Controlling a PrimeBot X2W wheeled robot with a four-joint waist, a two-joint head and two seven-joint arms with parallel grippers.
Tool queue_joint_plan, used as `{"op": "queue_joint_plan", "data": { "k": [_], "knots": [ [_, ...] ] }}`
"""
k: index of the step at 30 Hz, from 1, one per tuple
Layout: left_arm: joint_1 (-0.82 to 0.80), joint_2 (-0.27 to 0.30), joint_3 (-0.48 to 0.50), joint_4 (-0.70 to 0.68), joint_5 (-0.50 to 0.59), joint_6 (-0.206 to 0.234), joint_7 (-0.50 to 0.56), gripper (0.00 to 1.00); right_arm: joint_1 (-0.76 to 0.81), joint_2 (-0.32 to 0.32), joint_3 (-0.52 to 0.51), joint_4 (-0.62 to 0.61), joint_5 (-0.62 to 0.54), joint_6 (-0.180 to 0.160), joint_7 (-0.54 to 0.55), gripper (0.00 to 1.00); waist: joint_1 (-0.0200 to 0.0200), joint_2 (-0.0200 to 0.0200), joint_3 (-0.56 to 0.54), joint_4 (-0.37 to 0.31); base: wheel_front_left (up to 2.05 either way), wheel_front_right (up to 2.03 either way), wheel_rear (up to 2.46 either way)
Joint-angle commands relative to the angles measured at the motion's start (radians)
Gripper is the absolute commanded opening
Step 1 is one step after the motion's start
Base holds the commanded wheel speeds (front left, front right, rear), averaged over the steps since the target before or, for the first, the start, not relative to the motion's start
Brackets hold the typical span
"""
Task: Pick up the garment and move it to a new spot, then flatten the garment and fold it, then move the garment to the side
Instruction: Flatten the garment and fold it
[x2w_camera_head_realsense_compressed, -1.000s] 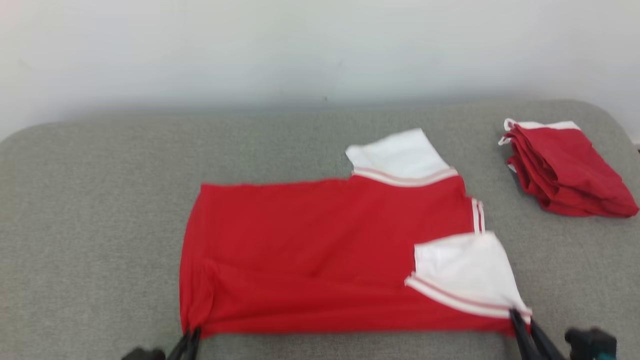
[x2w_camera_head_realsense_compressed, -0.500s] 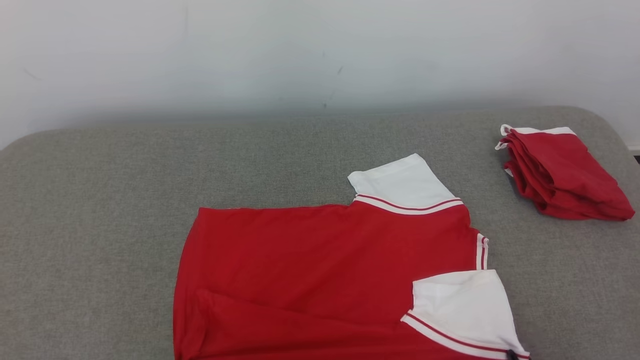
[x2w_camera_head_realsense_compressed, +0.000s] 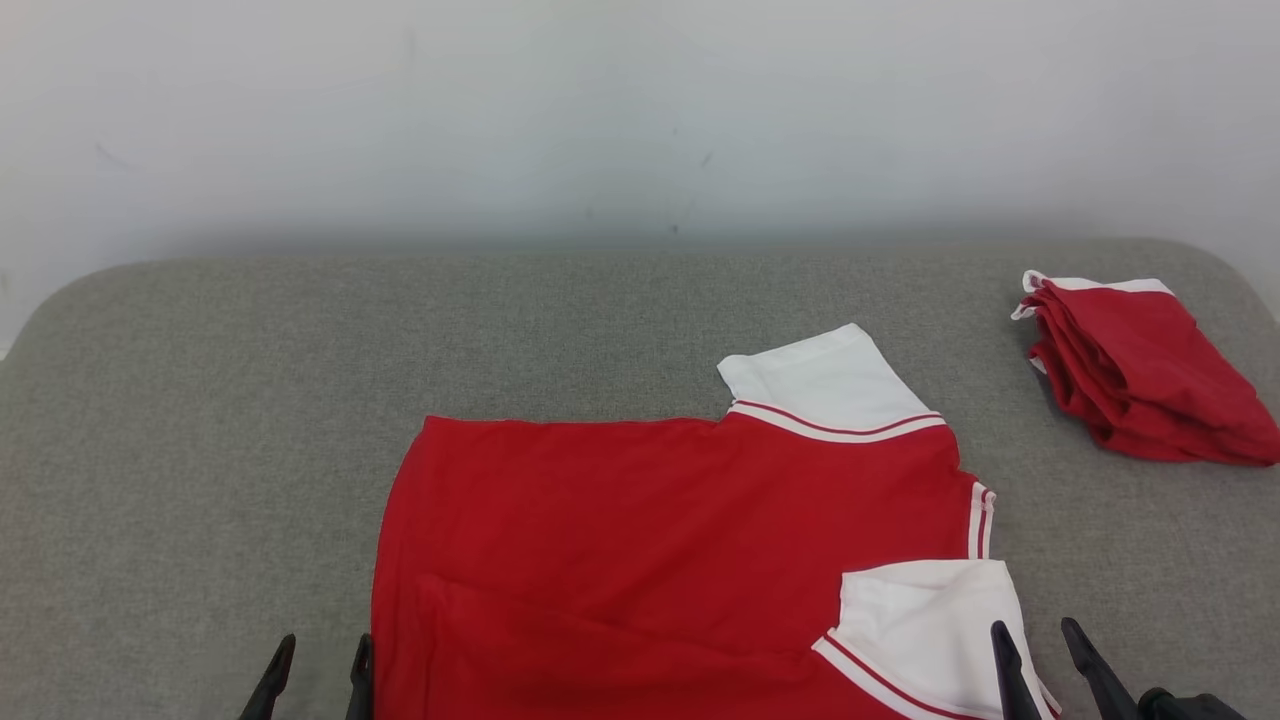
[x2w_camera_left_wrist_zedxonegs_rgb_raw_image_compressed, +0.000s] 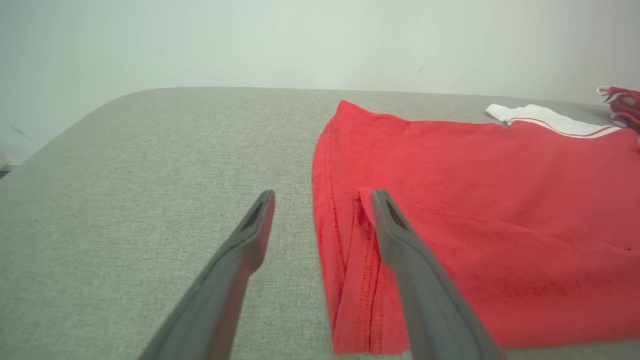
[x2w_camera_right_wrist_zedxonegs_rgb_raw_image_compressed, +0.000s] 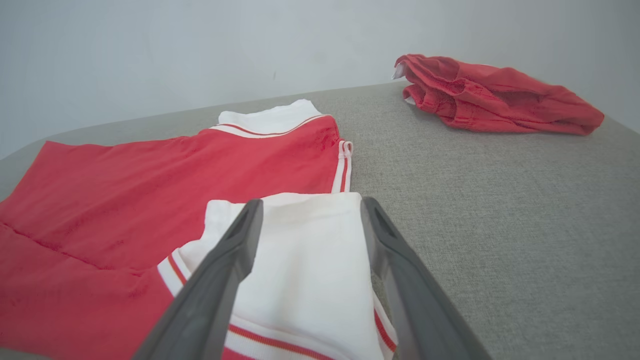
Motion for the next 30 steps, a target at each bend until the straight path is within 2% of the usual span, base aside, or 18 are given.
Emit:
{"op": "queue_joint_plan", "data": {
  "k": [1,11,19,22,26,30],
  "knots": [
    [0.023,-0.009,0.012,-0.020,0.019,0.003,-0.003,1.00,-0.004,0.011,-0.006,-0.004,-0.013,-0.003,-0.008,1.00,0.0000,0.0000,-0.005,0.004,0.00,0.00,0.00],
    [0.117,-0.121,0.167,-0.216,0.172,-0.021,-0.003,1.00,0.013,0.117,-0.051,-0.046,-0.072,-0.003,-0.028,1.00,0.0000,0.0000,-0.020,0.026,0.00,0.00,0.00],
    [0.115,-0.167,0.213,-0.178,0.217,-0.074,-0.003,1.00,0.010,0.141,-0.048,-0.052,-0.098,-0.003,-0.029,1.00,0.0000,0.0000,-0.014,0.038,0.00,0.00,0.00],
    [0.053,-0.155,0.204,-0.132,0.209,-0.090,-0.003,1.00,-0.044,0.116,-0.028,-0.062,-0.107,-0.003,-0.029,1.00,0.0000,0.0000,0.011,0.033,0.00,0.00,0.00],
    [-0.089,-0.108,0.162,-0.056,0.197,-0.100,-0.003,1.00,-0.168,0.058,0.027,-0.047,-0.111,-0.003,-0.029,1.00,0.0000,0.0000,0.076,0.007,0.00,0.00,0.00],
    [-0.259,-0.035,0.055,0.061,0.113,-0.099,0.002,1.00,-0.354,0.003,0.095,0.057,-0.101,-0.003,-0.027,1.00,0.0000,0.0000,0.157,-0.029,0.00,0.00,0.00]
  ]
}}
